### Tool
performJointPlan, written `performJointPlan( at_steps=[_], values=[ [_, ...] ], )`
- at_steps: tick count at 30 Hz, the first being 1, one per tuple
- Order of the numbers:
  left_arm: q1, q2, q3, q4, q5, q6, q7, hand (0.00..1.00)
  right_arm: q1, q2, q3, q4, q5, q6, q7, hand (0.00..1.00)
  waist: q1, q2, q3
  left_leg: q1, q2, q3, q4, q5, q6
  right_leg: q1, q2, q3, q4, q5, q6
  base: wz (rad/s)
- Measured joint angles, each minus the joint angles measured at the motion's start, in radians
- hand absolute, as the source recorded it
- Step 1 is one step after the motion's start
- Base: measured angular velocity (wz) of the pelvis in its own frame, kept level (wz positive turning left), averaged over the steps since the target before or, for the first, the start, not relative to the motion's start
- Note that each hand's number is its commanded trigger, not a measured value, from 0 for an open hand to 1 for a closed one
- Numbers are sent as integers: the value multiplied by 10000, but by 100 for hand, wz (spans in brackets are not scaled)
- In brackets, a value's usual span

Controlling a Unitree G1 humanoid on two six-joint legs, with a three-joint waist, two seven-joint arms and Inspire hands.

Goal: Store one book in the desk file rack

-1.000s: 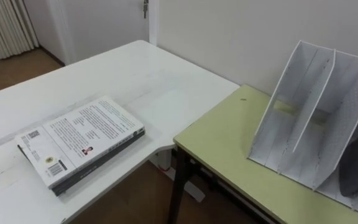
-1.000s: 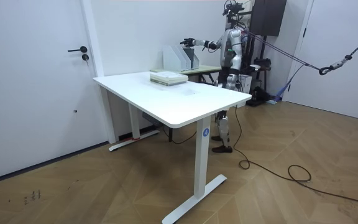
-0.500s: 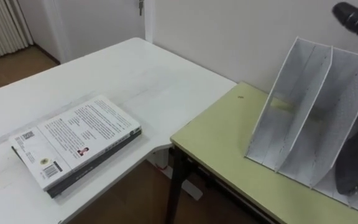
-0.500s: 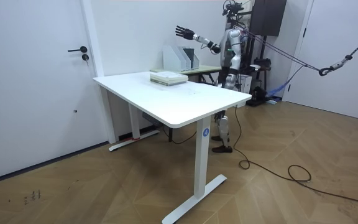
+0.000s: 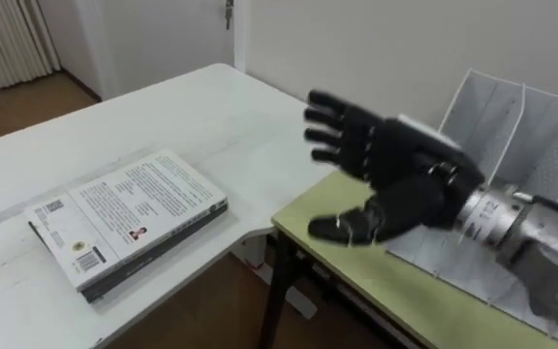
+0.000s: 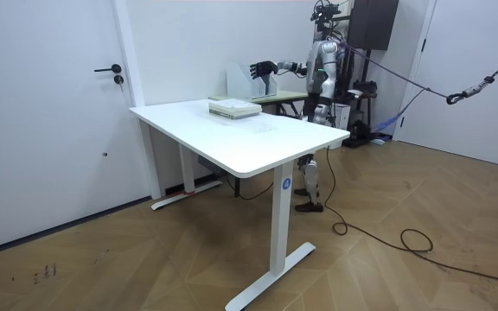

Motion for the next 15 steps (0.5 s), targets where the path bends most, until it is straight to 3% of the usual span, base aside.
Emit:
performJointPlan(
  at_steps=[4, 8, 13, 15],
  values=[
    [-321, 121, -434, 50, -290, 113, -61, 0, 679, 32, 567, 218, -1651, 169, 974, 0, 294, -45, 40, -178, 10, -22, -1, -9, -6, -99, 14, -18, -65, 87, -15, 0],
    [-457, 115, -582, 133, -421, 196, -173, 0, 2172, 66, 725, 1067, -3265, 339, 1609, 0, 515, -58, 44, -346, -4, -12, 54, -8, 0, -272, 2, -16, -88, 108, -10, 0],
    [-547, 89, -1052, 341, -1176, 201, -157, 0, 3217, 490, 708, 3371, -4215, 384, 1517, 0, 438, 106, 43, -369, -70, -34, 57, -6, 2, -253, 10, -27, -94, 109, -8, 0],
    [-601, 16, -1109, 353, -1178, 193, -112, 0, 3337, 915, 590, 5146, -4529, 355, 1091, 0, 305, 231, 50, -447, -81, -50, 80, -6, 2, -304, 4, -51, -101, 109, -8, 4]
  ],
)
